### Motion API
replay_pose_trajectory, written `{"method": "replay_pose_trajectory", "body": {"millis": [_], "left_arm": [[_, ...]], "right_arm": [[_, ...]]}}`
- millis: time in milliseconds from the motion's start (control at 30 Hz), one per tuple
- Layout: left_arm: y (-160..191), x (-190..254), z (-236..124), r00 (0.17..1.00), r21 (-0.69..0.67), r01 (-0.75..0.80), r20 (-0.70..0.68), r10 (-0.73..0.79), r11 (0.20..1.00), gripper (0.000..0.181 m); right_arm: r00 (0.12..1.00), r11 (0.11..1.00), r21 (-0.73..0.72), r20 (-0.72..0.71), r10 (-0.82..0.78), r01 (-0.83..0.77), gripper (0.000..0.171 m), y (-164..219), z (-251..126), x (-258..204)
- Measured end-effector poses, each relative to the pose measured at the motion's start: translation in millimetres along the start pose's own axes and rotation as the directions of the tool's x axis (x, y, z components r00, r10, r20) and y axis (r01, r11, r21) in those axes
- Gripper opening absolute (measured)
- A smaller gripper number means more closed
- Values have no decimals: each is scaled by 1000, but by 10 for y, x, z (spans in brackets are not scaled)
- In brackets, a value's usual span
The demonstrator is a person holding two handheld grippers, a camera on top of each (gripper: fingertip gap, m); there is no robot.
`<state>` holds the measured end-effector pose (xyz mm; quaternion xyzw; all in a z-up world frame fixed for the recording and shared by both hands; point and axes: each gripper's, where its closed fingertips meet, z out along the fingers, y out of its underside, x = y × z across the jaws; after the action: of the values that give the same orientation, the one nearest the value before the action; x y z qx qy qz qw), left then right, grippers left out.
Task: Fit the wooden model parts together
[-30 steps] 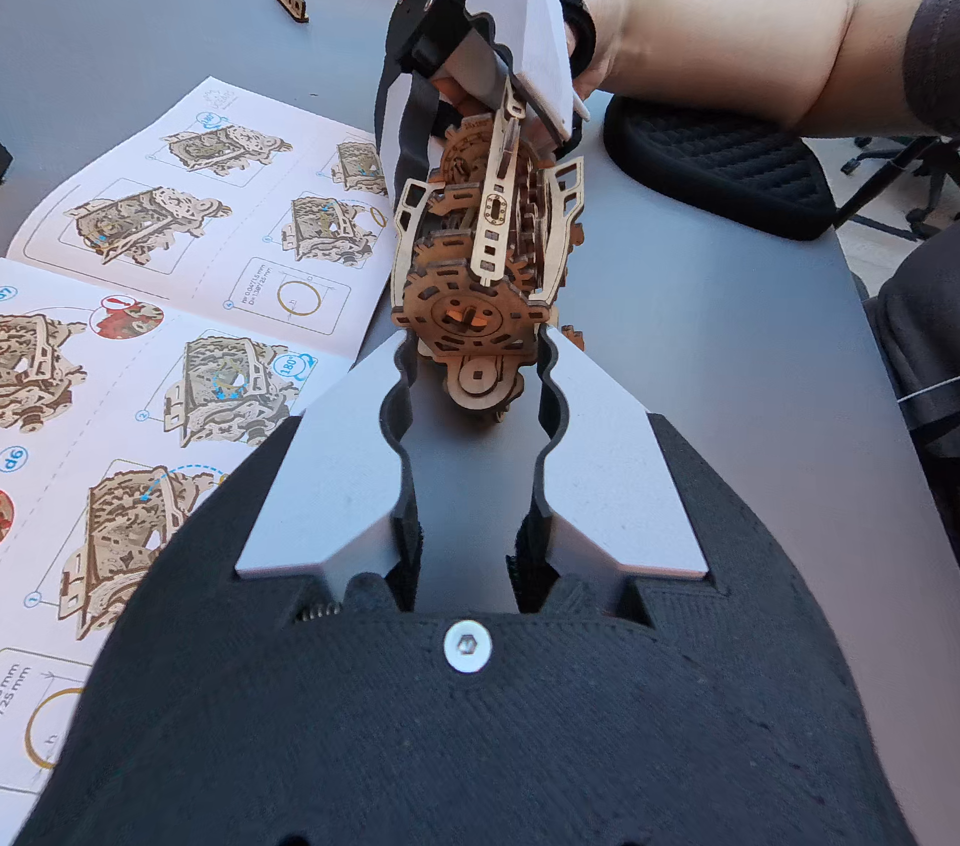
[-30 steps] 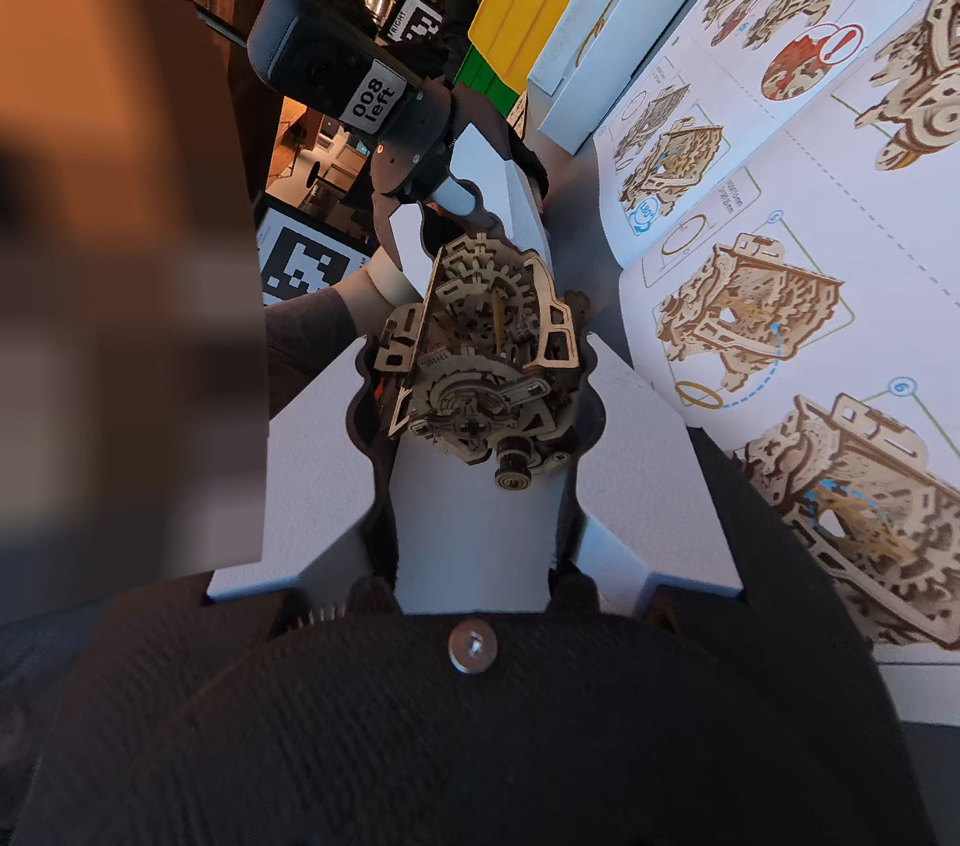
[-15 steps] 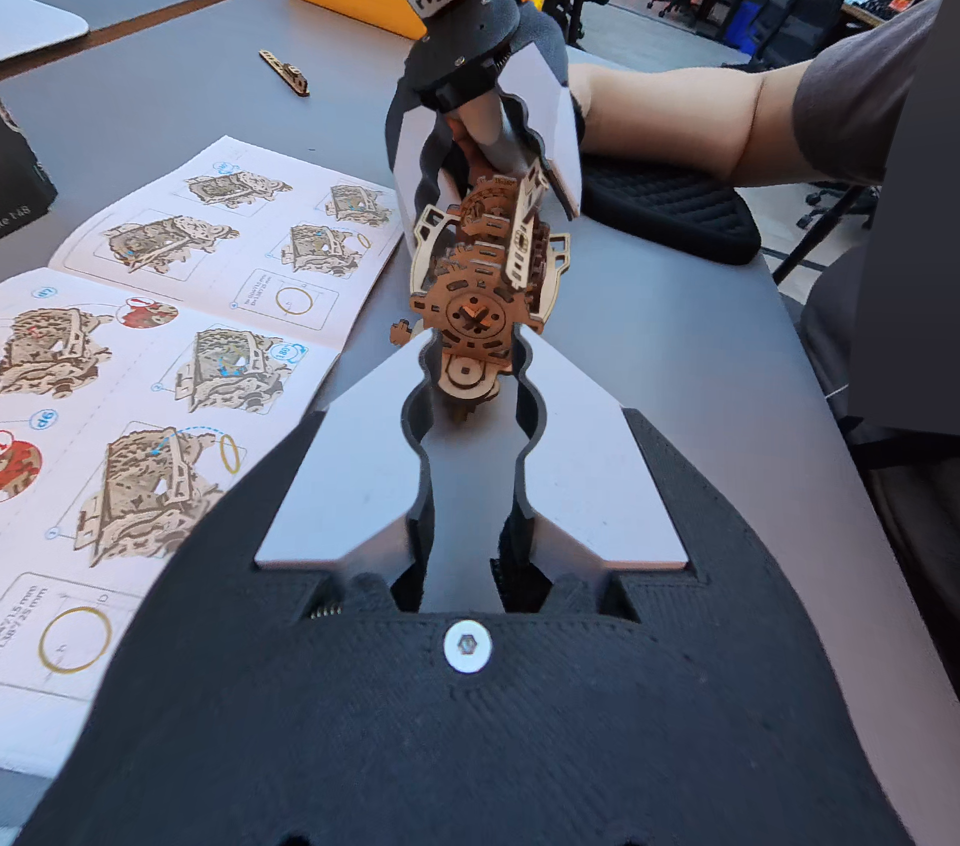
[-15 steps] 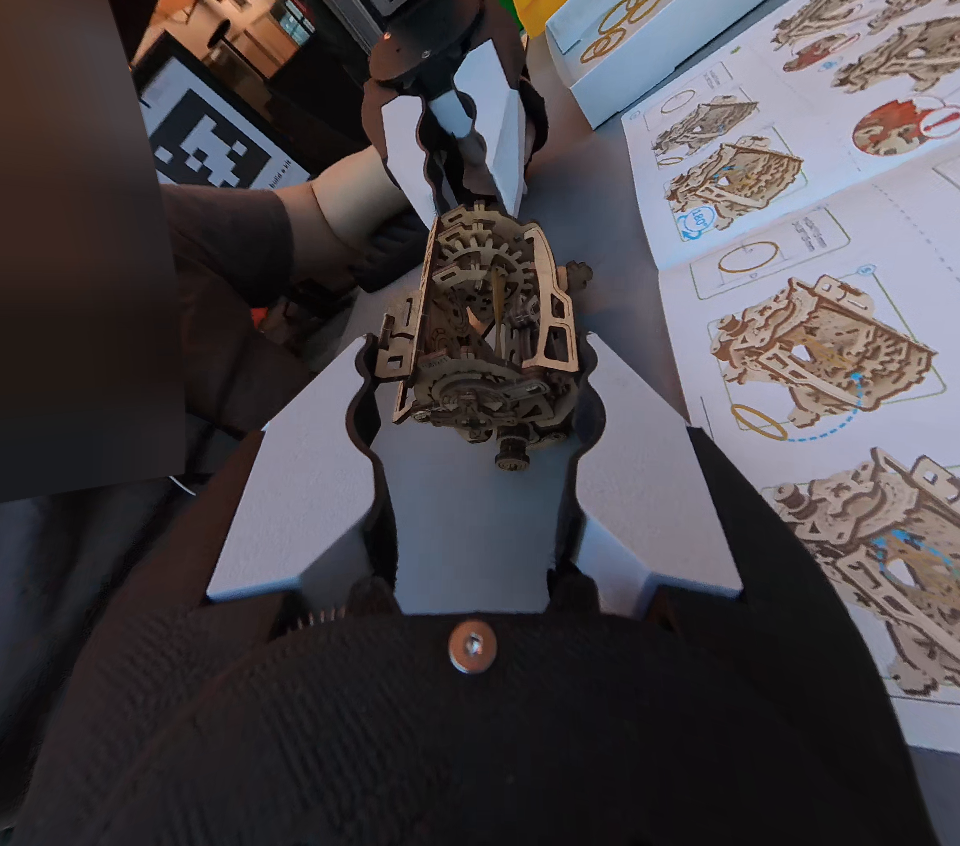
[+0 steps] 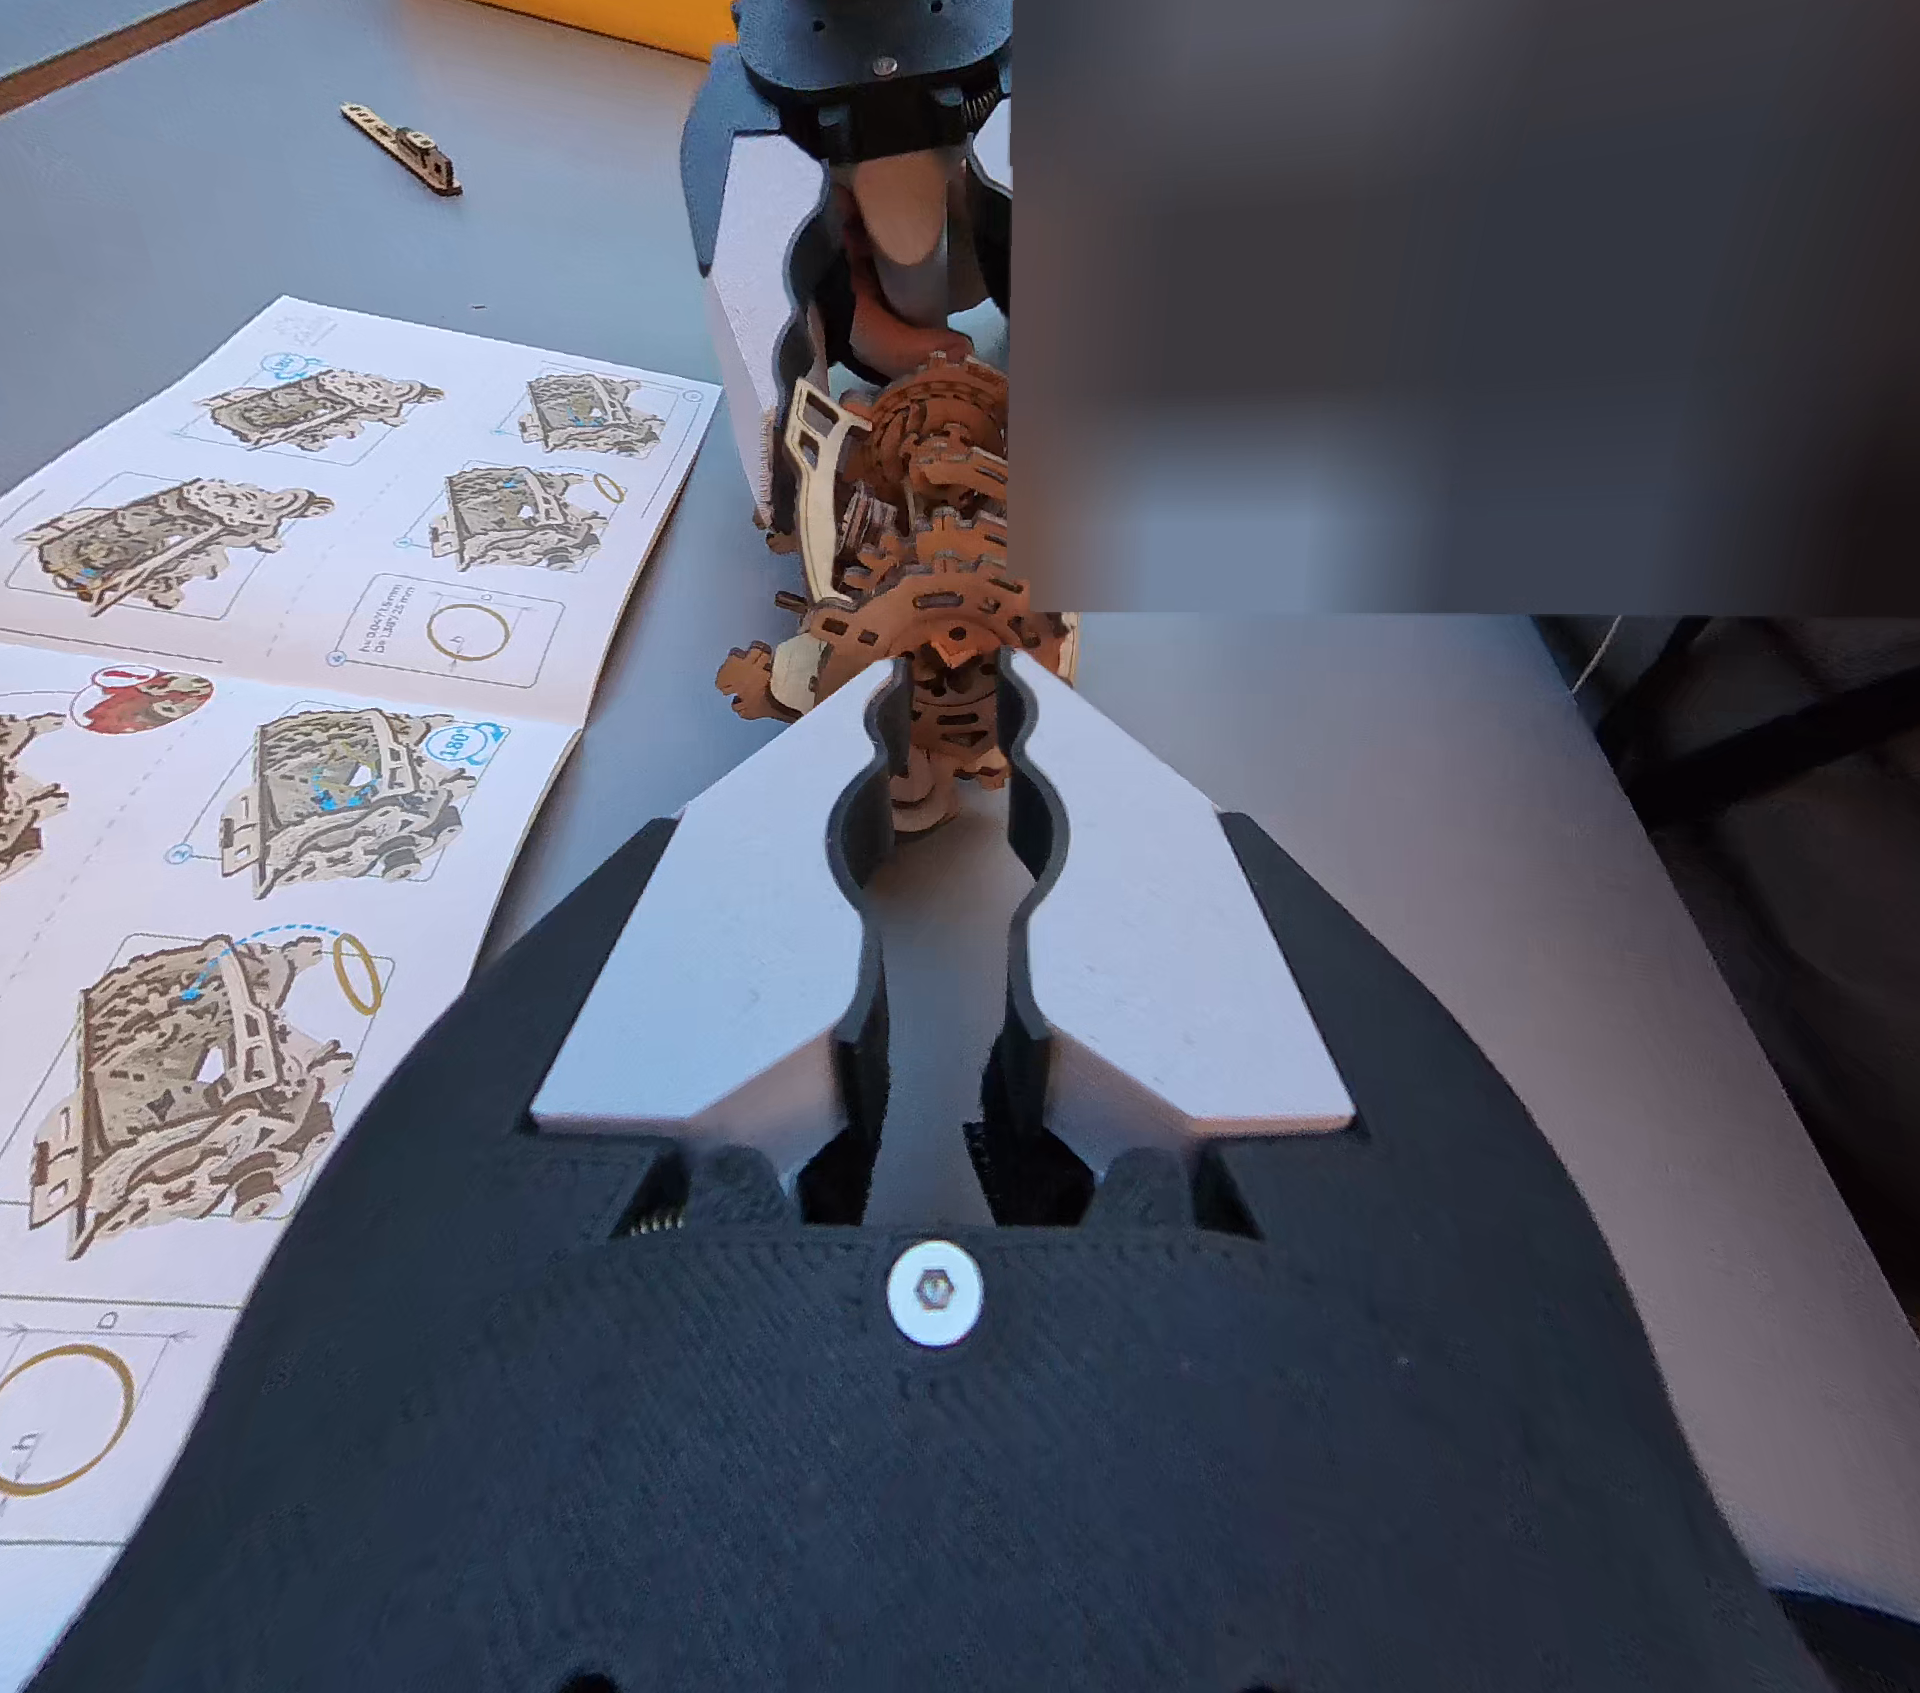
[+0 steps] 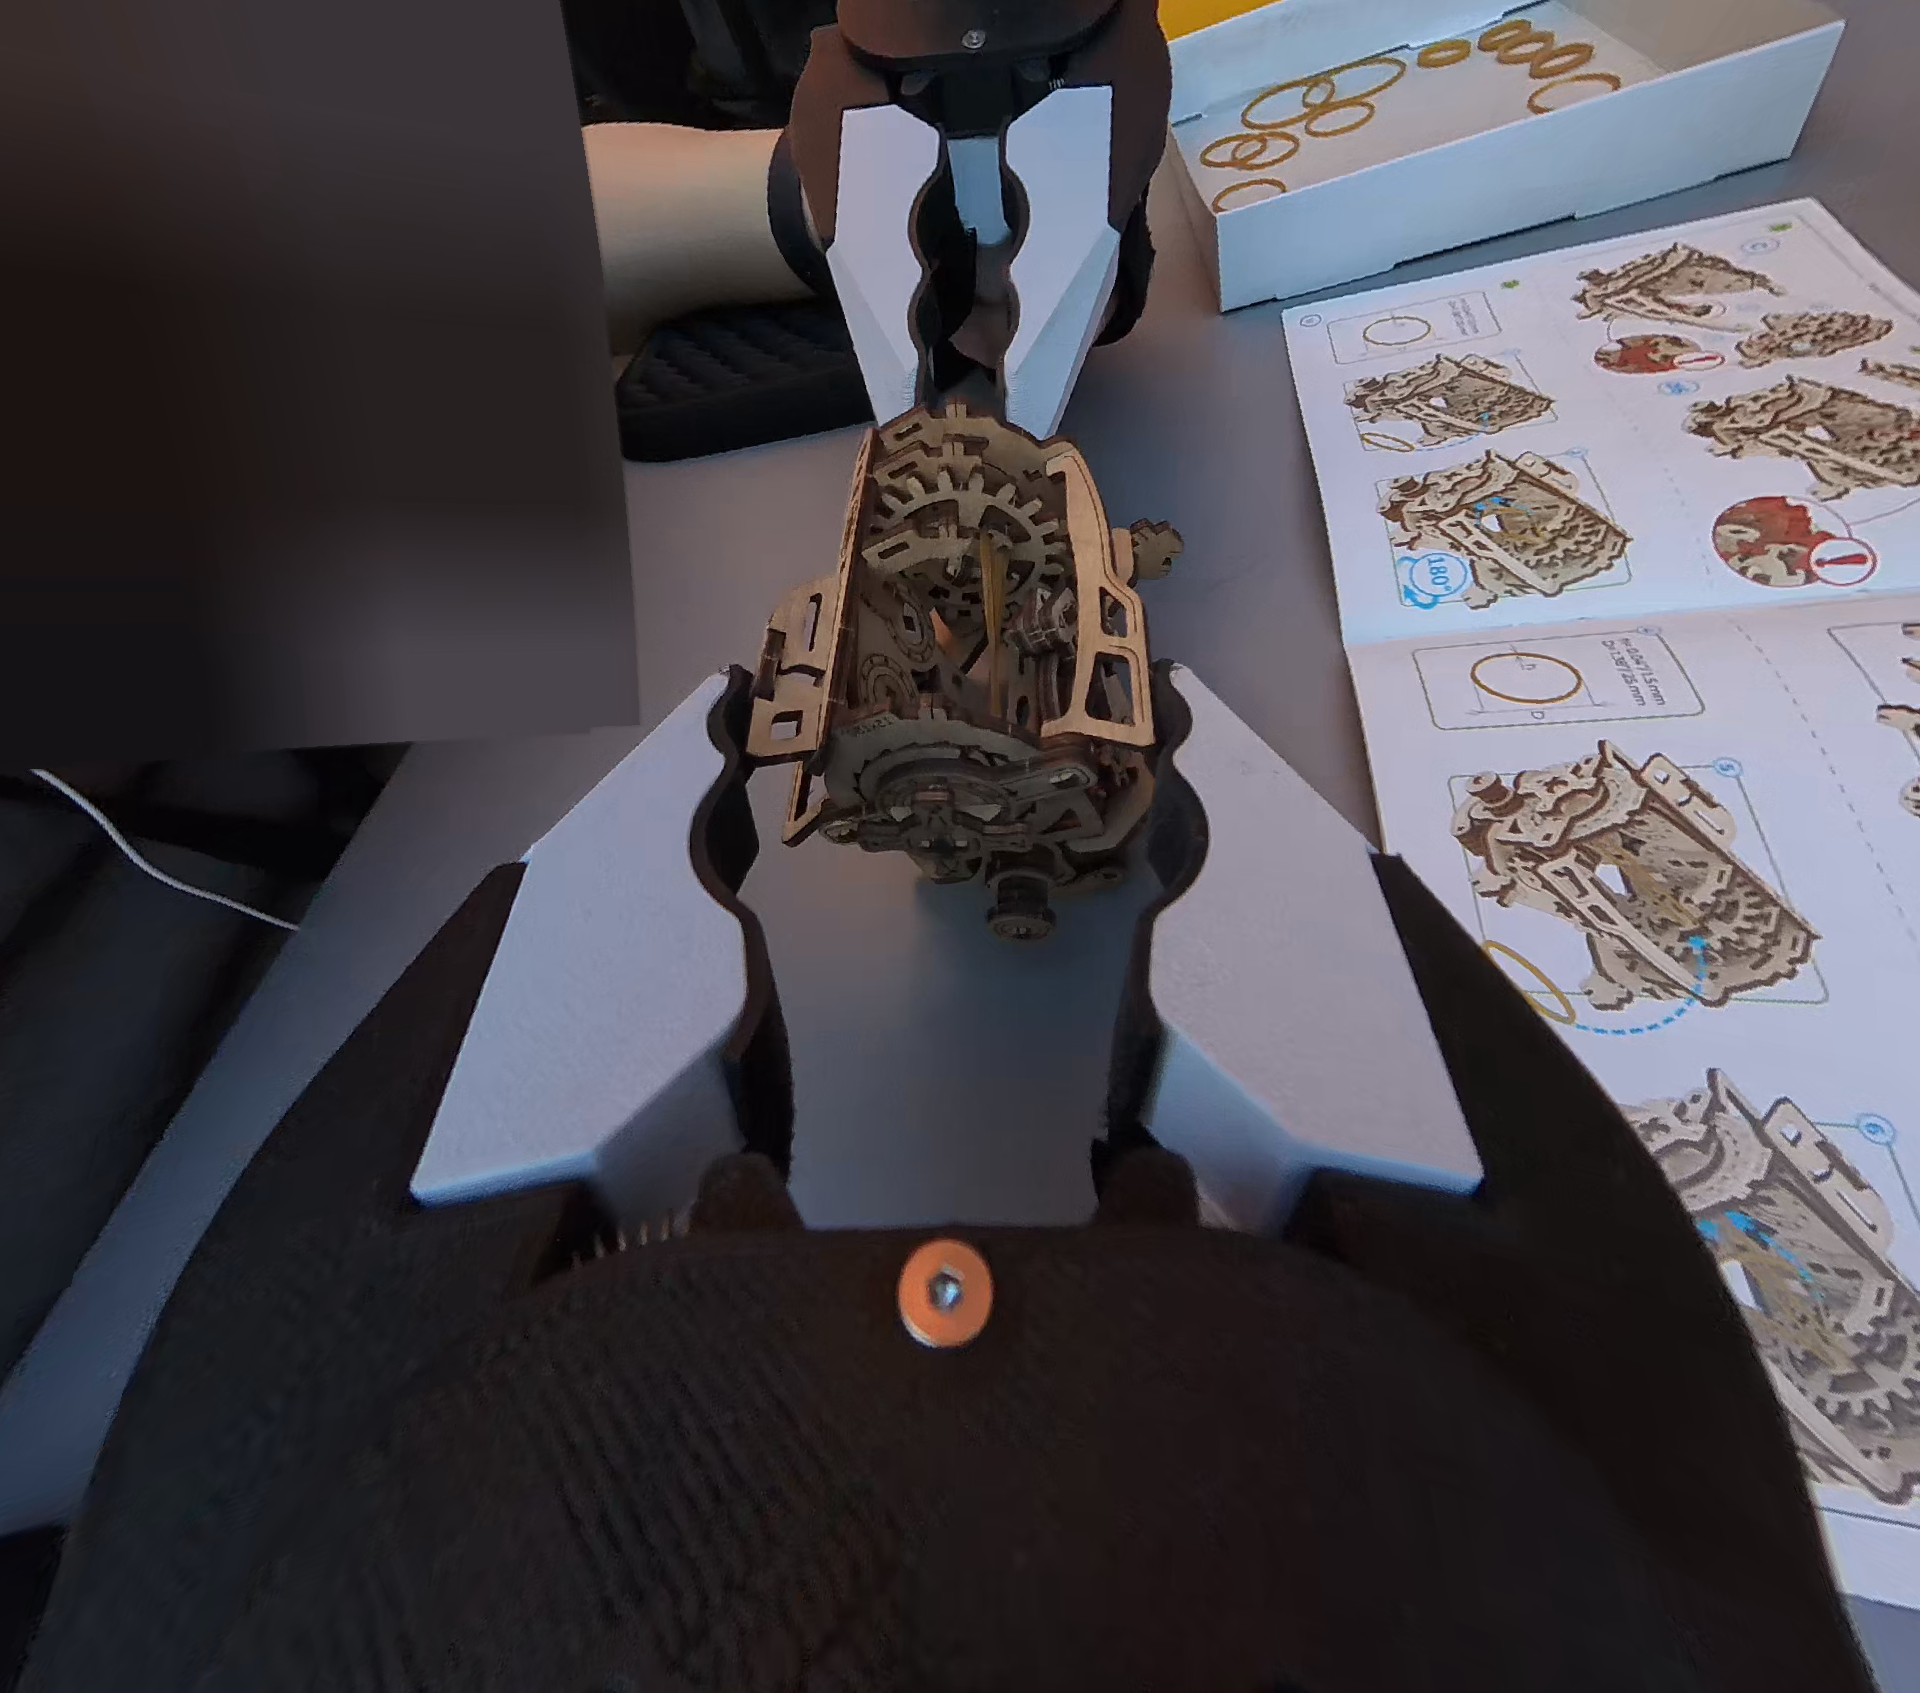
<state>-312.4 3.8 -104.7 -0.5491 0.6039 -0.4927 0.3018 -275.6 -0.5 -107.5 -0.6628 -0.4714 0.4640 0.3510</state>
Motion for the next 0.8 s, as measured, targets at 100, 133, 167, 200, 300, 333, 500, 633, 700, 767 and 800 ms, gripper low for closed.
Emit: {"method": "replay_pose_trajectory", "body": {"millis": [100,133,167,200,300,333,500,633,700,767,800], "left_arm": [[-15,19,-15,999,13,18,-28,-17,1000,9],[-20,27,-19,999,17,22,-36,-21,1000,8],[-25,28,-24,999,20,26,-41,-25,999,3],[-25,26,-26,999,20,30,-43,-29,999,2],[-19,44,-27,998,17,37,-60,-35,999,4],[-21,54,-31,997,19,37,-68,-36,999,8],[-30,40,-61,997,26,46,-67,-44,999,14],[-66,19,-92,994,52,83,-75,-79,995,38],[-103,-23,-100,993,75,108,-56,-104,991,68],[-145,-11,-103,993,97,108,-56,-103,989,73],[-146,-11,-89,994,93,103,-45,-99,990,75]], "right_arm": [[999,999,-2,-20,-48,48,74,0,16,-30],[998,998,-3,-23,-64,64,74,-1,22,-39],[997,997,-3,-24,-74,74,75,-1,29,-47],[996,997,-4,-24,-82,82,74,-1,35,-57],[995,996,-4,-26,-92,92,74,-1,46,-75],[995,996,-3,-31,-93,93,74,-2,46,-72],[985,988,-21,-67,-156,155,75,2,67,-84],[975,979,-38,-91,-205,202,75,6,90,-105],[976,981,-35,-99,-192,190,74,0,94,-100],[977,983,-35,-111,-184,181,74,-6,100,-93],[976,983,-39,-124,-181,177,74,-10,105,-85]]}}
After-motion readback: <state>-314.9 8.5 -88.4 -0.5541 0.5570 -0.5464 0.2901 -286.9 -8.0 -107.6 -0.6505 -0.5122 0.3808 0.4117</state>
